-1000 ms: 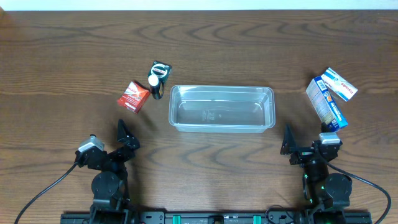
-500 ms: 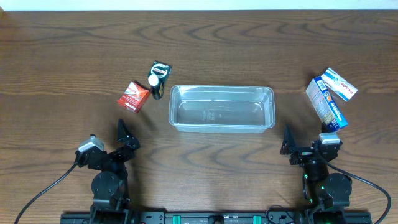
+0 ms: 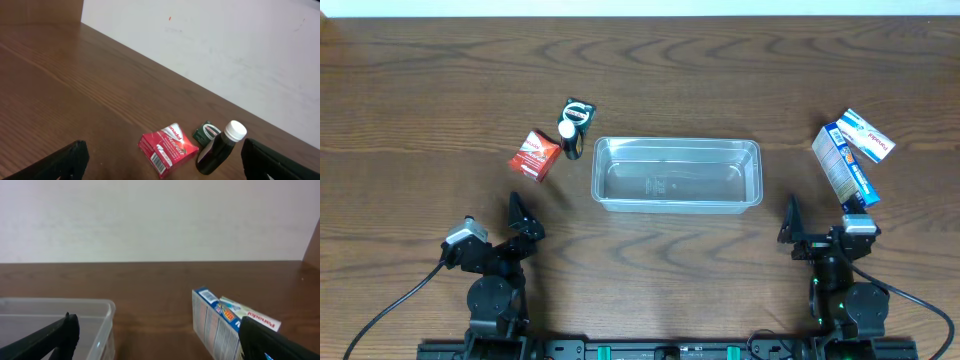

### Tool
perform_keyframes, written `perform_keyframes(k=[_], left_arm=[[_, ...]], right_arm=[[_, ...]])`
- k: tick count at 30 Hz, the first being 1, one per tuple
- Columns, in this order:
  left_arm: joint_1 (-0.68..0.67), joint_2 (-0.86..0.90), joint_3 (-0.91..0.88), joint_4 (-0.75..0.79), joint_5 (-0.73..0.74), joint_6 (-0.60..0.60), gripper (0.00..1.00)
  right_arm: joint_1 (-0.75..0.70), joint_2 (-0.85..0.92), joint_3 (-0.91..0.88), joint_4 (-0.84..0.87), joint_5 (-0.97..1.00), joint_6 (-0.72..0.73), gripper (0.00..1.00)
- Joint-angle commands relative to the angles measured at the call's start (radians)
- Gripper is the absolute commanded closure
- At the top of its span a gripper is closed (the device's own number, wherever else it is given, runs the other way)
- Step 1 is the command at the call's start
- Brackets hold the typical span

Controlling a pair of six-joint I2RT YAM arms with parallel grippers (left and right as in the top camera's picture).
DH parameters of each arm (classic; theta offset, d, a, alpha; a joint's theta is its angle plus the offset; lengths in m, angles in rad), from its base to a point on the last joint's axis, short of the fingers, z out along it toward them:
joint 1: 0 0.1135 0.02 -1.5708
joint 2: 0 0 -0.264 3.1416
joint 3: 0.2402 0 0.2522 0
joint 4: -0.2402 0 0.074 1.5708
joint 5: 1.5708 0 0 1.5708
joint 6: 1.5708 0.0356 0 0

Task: Pack container
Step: 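Move the right gripper toward the blue Kool Fever box, then grasp the blue Kool Fever box with the right gripper and lift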

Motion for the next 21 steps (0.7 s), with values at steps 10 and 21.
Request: perform_keyframes(k=[10, 21], left_arm=[[0.005, -0.007, -0.021, -0.033, -0.024, 0.017, 0.02], [0.005, -0.007, -0.021, -0.033, -0.024, 0.017, 0.02]], right_arm=[[-0.059, 0.338, 0.435, -0.164, -0.032, -0.149, 0.01], [-0.149, 1.22, 1.376, -0.959, -0.113, -0.14, 0.01]])
